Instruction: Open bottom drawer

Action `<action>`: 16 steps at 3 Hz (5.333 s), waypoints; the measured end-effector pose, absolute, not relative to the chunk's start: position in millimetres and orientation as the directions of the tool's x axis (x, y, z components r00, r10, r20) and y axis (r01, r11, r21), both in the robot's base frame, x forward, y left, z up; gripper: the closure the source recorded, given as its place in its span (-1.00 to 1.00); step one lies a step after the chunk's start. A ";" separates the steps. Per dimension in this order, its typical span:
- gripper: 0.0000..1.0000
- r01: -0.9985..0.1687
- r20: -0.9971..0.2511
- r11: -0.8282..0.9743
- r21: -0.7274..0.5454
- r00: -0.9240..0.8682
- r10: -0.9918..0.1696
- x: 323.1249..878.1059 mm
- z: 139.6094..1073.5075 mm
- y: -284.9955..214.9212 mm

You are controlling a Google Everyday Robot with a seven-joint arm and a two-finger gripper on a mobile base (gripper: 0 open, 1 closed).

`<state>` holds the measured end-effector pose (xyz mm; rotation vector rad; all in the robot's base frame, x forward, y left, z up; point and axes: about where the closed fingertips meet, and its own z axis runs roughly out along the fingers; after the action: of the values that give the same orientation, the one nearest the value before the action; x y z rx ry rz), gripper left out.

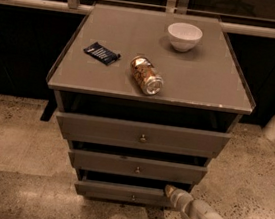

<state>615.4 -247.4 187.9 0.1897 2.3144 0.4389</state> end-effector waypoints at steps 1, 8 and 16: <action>1.00 0.004 -0.662 0.930 0.368 -0.701 0.265 615.4 192.0 -247.4; 1.00 -0.071 -0.518 0.911 0.405 -0.839 0.165 565.0 174.4 -198.3; 1.00 -0.174 -0.536 0.779 0.602 -0.811 0.234 464.0 225.1 -215.5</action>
Offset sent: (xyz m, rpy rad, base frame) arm -0.0979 0.0515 -0.0070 0.0484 0.1629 0.2361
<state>464.0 -215.5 225.1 0.0447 2.3595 0.8781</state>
